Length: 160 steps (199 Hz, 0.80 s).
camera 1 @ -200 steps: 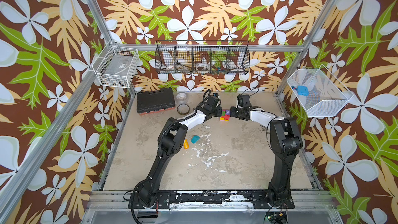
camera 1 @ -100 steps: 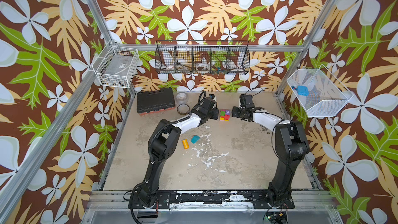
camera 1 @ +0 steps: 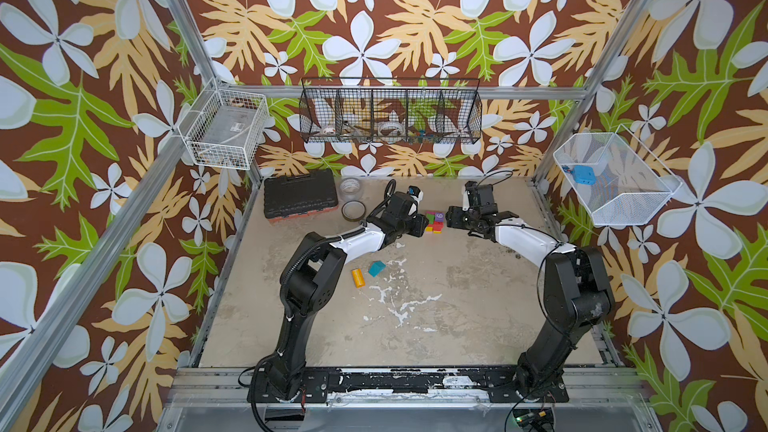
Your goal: Build the wood block tower
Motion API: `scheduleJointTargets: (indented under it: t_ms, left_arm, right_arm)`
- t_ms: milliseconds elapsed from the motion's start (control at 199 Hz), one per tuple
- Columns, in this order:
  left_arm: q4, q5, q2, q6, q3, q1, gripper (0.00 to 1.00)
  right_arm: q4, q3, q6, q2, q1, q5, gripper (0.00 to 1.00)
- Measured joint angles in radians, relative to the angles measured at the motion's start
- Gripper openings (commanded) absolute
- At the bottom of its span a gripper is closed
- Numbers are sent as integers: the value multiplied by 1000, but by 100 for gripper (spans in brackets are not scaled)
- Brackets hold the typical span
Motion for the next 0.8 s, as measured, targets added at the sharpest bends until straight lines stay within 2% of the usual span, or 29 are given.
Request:
scheduleJointTargets:
  t_ms: [386,803]
  left_arm:
    - [-42,3,114,0,135,-2,39]
    - [-71,-5,158,10,183,-2,40]
  right_arm:
    - [0,9,-4,20,0,-2,67]
    - [-1,23,-11,43,0,-2,66]
